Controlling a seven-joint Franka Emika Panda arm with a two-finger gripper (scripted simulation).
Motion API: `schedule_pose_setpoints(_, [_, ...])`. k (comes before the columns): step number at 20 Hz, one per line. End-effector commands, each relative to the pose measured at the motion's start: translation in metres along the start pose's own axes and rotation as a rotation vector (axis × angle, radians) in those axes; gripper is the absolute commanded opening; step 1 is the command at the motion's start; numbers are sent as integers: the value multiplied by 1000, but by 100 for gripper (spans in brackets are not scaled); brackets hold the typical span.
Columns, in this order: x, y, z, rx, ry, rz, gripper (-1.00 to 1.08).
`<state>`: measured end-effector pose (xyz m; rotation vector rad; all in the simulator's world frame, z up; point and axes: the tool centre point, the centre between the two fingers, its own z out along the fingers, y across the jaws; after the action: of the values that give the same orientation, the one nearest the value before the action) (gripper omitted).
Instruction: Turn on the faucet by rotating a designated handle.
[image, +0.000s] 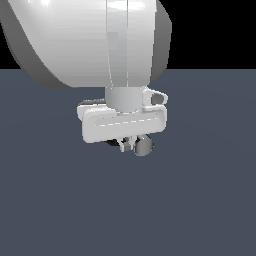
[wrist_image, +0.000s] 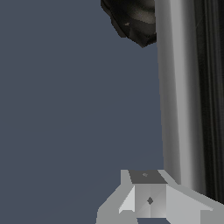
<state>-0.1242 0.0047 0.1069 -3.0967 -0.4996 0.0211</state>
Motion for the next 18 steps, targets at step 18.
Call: schedule_pose_setpoints(18, [10, 102, -2, -7, 12, 18, -100])
